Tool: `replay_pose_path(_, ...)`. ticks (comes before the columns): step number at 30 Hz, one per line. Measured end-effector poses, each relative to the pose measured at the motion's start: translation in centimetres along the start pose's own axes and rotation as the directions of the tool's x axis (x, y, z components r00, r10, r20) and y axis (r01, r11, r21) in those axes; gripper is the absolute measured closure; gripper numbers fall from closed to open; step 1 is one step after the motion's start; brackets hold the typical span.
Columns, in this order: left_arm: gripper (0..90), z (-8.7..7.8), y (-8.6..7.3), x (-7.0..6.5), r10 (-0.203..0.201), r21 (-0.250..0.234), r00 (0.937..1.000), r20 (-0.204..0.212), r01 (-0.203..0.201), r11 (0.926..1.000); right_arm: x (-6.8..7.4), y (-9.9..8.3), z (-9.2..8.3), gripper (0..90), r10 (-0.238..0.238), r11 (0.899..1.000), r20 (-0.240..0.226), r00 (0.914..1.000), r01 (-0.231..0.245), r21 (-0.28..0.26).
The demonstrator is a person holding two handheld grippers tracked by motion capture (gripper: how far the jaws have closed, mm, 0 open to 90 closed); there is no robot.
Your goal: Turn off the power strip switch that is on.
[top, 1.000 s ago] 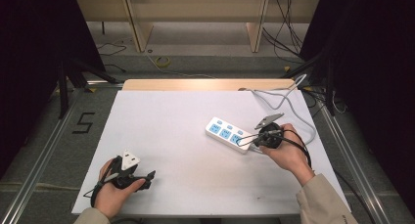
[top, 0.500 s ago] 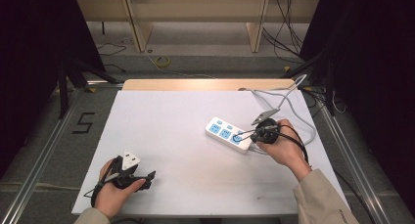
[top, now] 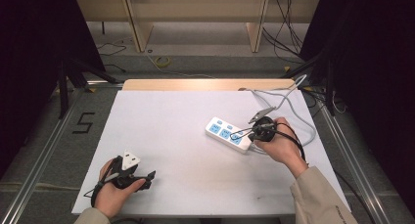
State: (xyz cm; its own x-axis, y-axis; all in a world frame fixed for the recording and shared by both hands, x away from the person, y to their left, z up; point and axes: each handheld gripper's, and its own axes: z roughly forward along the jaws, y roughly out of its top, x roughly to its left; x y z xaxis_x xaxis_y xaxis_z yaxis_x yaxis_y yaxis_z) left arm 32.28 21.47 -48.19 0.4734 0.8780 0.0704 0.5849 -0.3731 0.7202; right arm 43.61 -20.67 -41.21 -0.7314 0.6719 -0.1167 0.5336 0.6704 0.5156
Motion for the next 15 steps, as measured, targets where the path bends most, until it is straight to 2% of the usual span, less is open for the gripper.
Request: replay_pose_path(15,15.8,0.0,0.02,-0.01,0.001,0.0,1.0,0.001,-0.001,1.0,0.12,0.8,0.34,90.0,-0.012,1.0,-0.002,0.9999,0.012,0.008)
